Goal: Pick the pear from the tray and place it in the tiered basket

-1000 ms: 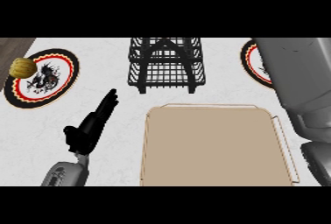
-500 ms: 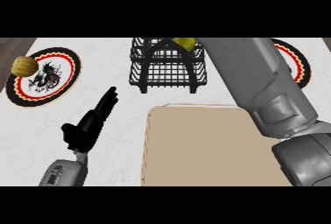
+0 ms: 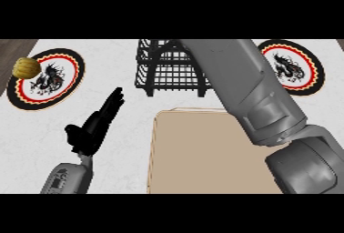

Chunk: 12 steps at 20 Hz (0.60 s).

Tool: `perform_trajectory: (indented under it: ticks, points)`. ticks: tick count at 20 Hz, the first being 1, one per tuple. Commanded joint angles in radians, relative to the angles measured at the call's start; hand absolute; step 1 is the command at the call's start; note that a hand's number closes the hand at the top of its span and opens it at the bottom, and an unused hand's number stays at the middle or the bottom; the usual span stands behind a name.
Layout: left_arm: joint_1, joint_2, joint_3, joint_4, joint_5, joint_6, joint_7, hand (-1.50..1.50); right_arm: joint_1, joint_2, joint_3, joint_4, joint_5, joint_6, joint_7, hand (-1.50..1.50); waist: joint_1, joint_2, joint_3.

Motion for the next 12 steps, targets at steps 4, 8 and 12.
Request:
perform_trajectory:
  ticks: [4, 8, 12]
  points:
    - [-0.002, -0.007, -0.007, 0.029, -0.016, -0.002, -0.025, 0.0, -0.027, 0.008, -0.146, 0.095, -0.14, 0.02, 0.139, -1.5, 0.002, 0.004, 0.0]
    - [-0.037, -0.007, 0.017, 0.03, 0.007, -0.005, 0.024, 0.0, -0.022, -0.003, -0.198, 0.079, -0.191, -0.001, 0.131, -1.5, -0.013, -0.001, 0.0]
    - [0.069, -0.005, -0.012, -0.031, -0.012, -0.007, -0.028, 0.0, -0.014, 0.009, -0.181, 0.031, -0.153, -0.203, 0.082, -1.5, -0.012, -0.007, 0.0]
